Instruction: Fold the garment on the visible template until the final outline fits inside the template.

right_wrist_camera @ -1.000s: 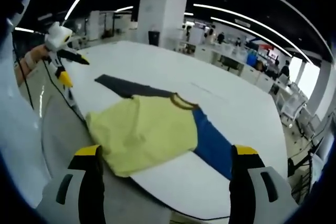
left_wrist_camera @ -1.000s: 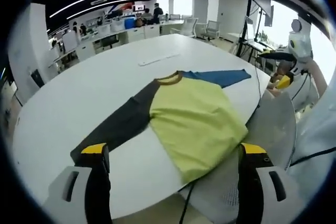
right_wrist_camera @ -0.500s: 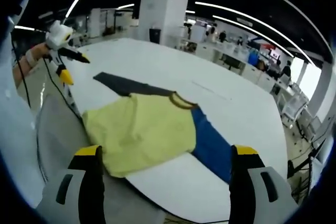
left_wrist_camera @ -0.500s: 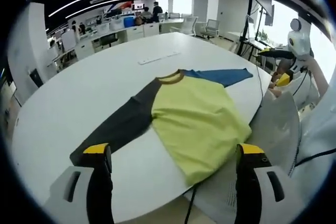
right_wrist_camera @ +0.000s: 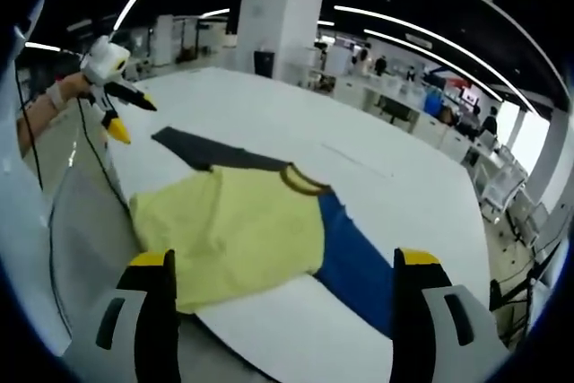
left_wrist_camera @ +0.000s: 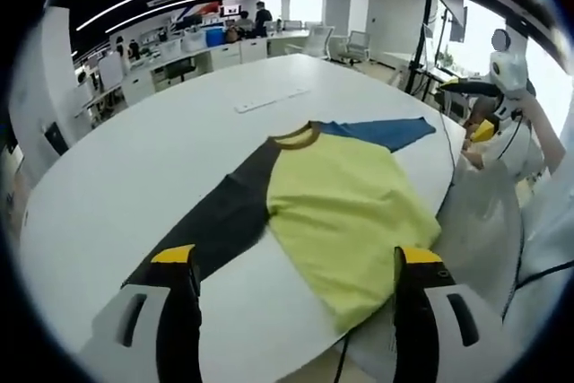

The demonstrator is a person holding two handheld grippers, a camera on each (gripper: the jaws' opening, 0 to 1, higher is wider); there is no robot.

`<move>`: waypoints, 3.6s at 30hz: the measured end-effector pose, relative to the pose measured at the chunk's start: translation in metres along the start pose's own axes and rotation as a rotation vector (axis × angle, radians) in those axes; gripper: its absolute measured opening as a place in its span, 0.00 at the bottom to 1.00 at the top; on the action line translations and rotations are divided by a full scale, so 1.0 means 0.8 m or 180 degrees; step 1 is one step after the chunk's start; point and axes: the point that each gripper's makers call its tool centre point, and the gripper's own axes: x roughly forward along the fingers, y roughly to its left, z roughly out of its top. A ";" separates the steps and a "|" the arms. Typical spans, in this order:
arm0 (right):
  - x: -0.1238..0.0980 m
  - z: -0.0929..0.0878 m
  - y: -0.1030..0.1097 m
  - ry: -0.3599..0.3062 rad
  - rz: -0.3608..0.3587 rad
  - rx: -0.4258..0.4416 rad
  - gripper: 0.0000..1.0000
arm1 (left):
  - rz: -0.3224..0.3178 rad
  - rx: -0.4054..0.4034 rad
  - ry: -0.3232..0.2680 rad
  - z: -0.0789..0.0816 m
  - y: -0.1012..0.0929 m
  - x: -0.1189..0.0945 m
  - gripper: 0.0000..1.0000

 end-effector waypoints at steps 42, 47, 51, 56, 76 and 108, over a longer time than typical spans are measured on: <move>0.176 -0.017 -0.157 0.0180 -0.0067 0.0101 0.35 | 0.0147 0.0553 0.0245 0.064 0.141 0.178 0.42; 0.202 -0.031 -0.163 0.0312 0.0037 0.0167 0.30 | 0.0097 0.0576 0.0320 0.061 0.150 0.210 0.36; 0.219 -0.042 -0.165 0.0401 0.0138 0.0192 0.26 | 0.0028 0.0466 0.0380 0.057 0.152 0.228 0.34; 0.236 -0.048 -0.169 0.0450 0.0182 0.0227 0.22 | 0.0013 0.0462 0.0453 0.051 0.155 0.250 0.34; 0.300 -0.079 -0.164 0.0736 0.0416 0.0382 0.20 | -0.0063 0.0482 0.0629 0.043 0.159 0.290 0.26; 0.312 -0.094 -0.155 0.0909 0.0481 0.0354 0.07 | -0.0265 0.0460 0.0813 0.032 0.136 0.300 0.00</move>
